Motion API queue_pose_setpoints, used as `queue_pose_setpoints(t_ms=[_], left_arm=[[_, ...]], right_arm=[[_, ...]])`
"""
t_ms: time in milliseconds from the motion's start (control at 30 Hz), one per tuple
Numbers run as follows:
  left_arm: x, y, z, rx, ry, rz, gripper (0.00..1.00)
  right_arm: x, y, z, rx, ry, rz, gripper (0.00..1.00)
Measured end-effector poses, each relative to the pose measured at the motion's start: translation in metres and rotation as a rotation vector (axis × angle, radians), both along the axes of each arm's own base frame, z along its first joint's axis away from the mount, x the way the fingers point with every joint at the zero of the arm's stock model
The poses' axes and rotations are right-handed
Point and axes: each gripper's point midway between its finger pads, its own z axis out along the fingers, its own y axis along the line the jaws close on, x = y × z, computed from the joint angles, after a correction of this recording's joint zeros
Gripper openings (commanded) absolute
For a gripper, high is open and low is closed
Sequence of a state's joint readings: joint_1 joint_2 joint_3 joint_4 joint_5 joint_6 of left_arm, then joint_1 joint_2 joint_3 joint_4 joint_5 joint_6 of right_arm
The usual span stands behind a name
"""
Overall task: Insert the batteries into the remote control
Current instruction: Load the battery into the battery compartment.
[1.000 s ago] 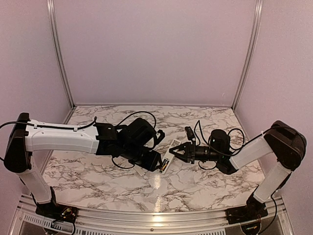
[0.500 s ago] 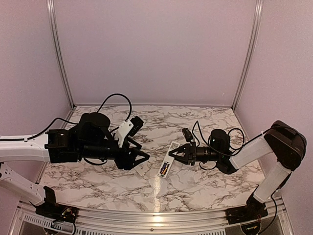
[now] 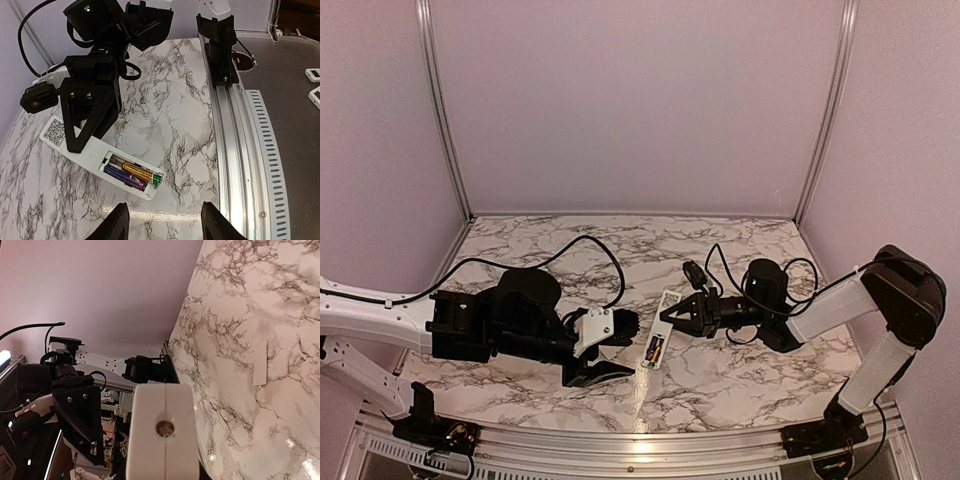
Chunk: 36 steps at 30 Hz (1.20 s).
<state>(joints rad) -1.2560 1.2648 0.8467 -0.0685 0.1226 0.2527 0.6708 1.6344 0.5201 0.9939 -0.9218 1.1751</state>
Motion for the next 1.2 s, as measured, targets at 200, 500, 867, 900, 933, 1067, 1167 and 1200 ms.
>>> queue_pose_setpoints(t_ms=[200,500,867,900,933,1067,1167,1200], left_arm=[[-0.004,-0.01,-0.027,0.078,-0.057,-0.041,0.54],[0.005,-0.02,-0.024,0.083,-0.126,-0.015,0.54],[0.01,-0.027,-0.033,0.112,-0.162,-0.006,0.54],[0.01,-0.027,-0.033,0.114,-0.162,-0.007,0.54],[0.01,-0.028,-0.034,0.117,-0.165,-0.008,0.54],[0.011,-0.029,-0.035,0.121,-0.172,-0.01,0.53],[0.012,-0.03,-0.037,0.127,-0.178,-0.006,0.5],[0.013,-0.03,-0.037,0.129,-0.179,-0.005,0.49]], right_arm=[[-0.006,0.007,0.001,0.004,0.005,0.033,0.0],[-0.01,0.011,-0.003,-0.005,0.019,0.049,0.0],[-0.008,0.014,-0.002,-0.001,0.015,0.054,0.0],[-0.008,0.014,-0.002,-0.001,0.015,0.055,0.0],[-0.008,0.014,-0.002,-0.001,0.015,0.055,0.0],[-0.009,0.015,-0.001,0.003,0.015,0.056,0.0],[-0.009,0.015,0.0,0.006,0.017,0.057,0.0],[-0.009,0.015,0.0,0.007,0.017,0.057,0.0]])
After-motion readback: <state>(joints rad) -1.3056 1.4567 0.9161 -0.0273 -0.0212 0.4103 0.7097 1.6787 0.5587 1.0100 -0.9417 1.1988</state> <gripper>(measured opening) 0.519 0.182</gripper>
